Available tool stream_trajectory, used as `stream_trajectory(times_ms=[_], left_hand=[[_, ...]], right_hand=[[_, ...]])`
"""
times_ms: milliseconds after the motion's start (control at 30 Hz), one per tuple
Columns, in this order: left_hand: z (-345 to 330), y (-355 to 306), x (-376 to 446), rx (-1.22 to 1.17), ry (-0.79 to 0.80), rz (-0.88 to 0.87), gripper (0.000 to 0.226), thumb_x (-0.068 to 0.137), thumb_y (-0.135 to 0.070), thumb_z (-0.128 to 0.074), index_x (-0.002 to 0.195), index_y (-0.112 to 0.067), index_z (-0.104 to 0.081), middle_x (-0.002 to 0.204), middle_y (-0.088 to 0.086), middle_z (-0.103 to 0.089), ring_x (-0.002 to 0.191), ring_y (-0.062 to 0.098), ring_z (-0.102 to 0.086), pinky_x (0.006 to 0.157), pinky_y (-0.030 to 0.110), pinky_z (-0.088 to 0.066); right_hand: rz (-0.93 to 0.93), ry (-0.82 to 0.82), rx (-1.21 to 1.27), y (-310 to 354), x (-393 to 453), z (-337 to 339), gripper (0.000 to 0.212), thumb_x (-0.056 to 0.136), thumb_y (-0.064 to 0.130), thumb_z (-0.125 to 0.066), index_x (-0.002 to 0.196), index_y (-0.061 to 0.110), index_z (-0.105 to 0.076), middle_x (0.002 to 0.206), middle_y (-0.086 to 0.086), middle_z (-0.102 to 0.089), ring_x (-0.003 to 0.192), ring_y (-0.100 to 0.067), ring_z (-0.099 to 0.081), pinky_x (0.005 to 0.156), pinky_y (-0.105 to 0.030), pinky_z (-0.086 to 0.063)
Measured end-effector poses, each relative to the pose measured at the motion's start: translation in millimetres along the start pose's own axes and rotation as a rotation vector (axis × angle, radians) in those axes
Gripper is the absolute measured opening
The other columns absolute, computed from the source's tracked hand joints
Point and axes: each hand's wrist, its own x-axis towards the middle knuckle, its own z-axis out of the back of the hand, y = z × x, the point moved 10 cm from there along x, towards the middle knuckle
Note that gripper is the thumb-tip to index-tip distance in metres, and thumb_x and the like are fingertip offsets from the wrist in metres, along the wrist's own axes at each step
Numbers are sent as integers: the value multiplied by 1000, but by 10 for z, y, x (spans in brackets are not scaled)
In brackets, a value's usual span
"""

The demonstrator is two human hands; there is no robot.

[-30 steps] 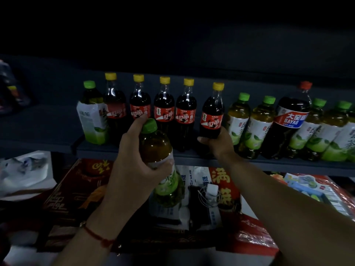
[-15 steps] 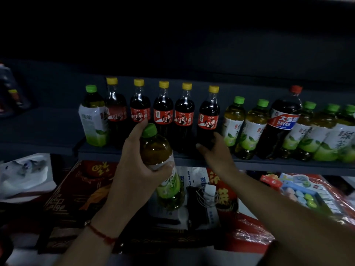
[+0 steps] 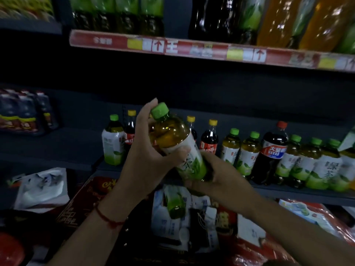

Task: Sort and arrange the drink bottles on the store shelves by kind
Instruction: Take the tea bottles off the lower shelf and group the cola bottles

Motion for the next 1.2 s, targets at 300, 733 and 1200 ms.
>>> stream_trajectory(times_ms=[300, 733, 1200], left_hand=[[557, -1246, 1194, 417, -15, -270, 97, 76, -41, -81, 149, -48, -18, 138, -20, -38, 117, -17, -45, 95, 5, -39], [457, -1783, 2667, 1251, -34, -571, 108, 73, -55, -76, 155, -25, -12, 155, 3, -32, 140, 21, -35, 112, 37, -31], [205, -1219, 3554, 1333, 126, -459, 108, 80, -55, -69, 157, -23, 0, 164, 9, -14, 151, 29, -12, 119, 46, -17]], right_hand=[[169, -281, 90, 1134, 724, 881, 47, 77, 38, -80, 117, 45, -55, 101, 23, -67, 89, 7, -63, 77, -18, -54], [201, -575, 128, 1820, 2123, 1671, 63, 57, 52, -76, 110, 19, -62, 105, -4, -66, 89, -15, -67, 80, -40, -59], [89, -538, -233, 1777, 2622, 1971, 49, 75, 36, -79, 112, 13, -57, 108, -7, -60, 90, -24, -64, 77, -41, -58]])
